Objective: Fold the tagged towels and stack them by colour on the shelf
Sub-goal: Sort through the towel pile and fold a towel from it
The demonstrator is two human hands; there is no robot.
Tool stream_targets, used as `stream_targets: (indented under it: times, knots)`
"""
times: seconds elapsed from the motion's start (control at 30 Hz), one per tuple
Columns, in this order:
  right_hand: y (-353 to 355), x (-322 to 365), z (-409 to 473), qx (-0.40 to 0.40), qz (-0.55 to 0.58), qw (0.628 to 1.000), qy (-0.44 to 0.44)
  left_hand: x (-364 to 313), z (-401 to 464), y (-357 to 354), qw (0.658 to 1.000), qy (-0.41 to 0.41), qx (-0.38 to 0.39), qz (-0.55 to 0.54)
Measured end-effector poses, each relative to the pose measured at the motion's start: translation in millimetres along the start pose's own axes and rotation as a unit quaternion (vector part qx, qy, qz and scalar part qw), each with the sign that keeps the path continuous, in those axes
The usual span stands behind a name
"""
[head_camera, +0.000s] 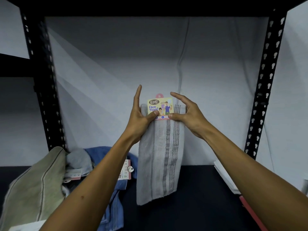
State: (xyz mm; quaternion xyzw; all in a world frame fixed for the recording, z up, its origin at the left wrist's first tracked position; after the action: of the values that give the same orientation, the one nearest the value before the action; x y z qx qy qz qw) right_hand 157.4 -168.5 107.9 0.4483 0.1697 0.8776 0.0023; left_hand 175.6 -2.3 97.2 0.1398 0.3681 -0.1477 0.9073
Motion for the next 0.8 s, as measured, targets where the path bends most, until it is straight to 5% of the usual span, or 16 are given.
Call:
stream_targets:
  times: [0.47, 0.67, 0.8]
  knots:
    - [31.1, -7.2, -5.9, -0.11, 0.025, 0.993, 0.017, 35.0, -10.8, 10.5, 0.99, 0.075, -0.068, -0.095]
    - [21.2, -24.8, -11.9, -0.081, 0.21, 0.974, -0.008, 37.1, -13.4, 11.9, 0.986, 0.07, -0.102, -0.113]
    - [-2.5, -27.0, -11.6, 0.032, 0.182, 0.98, -0.068, 35.9, -12.0, 14.4, 0.982, 0.061, -0.115, -0.136]
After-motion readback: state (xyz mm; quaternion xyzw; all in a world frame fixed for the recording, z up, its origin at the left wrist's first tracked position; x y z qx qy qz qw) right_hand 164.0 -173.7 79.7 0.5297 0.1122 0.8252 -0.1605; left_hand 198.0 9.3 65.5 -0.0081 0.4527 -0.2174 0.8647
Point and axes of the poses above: each hand's wrist, its own z-axis towards the middle knuckle, its own y-axis out of the back of the hand, x = y × z, the point moved 8 cm from there along z, towards the middle knuckle, and after that the axes turned 11 degrees about x, right-handed, at the moved point
